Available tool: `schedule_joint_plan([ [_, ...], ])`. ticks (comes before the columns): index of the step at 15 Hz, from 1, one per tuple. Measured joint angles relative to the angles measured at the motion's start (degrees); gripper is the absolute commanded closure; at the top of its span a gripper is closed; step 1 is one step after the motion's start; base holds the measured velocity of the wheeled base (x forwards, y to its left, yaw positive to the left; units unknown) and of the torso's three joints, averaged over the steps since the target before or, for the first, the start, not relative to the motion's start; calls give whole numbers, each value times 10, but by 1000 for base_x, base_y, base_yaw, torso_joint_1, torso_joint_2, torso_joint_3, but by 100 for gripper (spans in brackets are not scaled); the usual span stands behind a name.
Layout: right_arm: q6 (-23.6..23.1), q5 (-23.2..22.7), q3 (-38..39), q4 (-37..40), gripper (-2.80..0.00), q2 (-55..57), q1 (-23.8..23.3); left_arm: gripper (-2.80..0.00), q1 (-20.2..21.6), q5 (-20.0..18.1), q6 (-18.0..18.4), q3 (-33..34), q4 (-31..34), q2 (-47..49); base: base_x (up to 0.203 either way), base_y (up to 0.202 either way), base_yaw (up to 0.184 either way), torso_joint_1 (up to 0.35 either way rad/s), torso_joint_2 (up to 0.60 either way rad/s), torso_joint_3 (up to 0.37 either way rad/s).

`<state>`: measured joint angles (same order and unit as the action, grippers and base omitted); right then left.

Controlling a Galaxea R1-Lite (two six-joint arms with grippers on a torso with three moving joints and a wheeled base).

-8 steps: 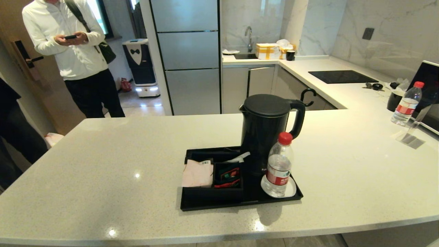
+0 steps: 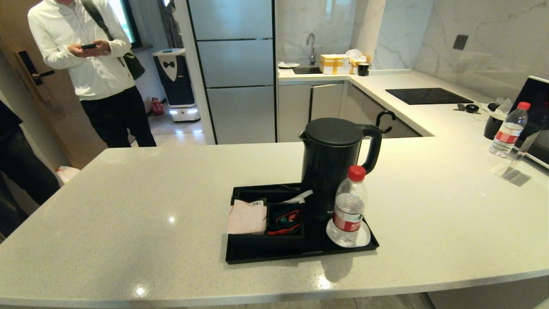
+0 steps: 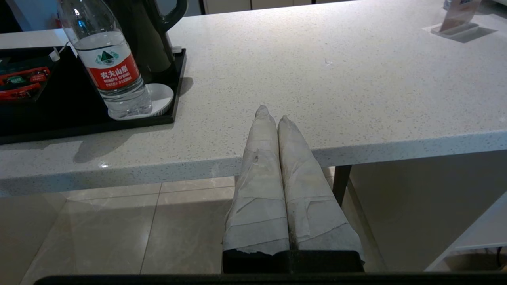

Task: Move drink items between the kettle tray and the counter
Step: Pick up the bottled water

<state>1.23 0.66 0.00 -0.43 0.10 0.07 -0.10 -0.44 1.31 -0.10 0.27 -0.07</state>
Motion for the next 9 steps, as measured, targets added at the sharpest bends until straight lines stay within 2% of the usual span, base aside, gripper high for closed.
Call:
schedule_joint_plan([
  [4,-2,0,-2,6,0,0,0,0,0,0,0,0,0,0,0,0,0,0,0,0],
  [6,11,1,-33,18,0,13,0,0,0,0,0,0,0,0,0,0,0,0,0,0],
  [7,31,1,-72,28,0,31,0,0,0,0,0,0,0,0,0,0,0,0,0,0],
  [9,92,-5,-206,65,0,91,0,0,0,0,0,0,0,0,0,0,0,0,0,0],
])
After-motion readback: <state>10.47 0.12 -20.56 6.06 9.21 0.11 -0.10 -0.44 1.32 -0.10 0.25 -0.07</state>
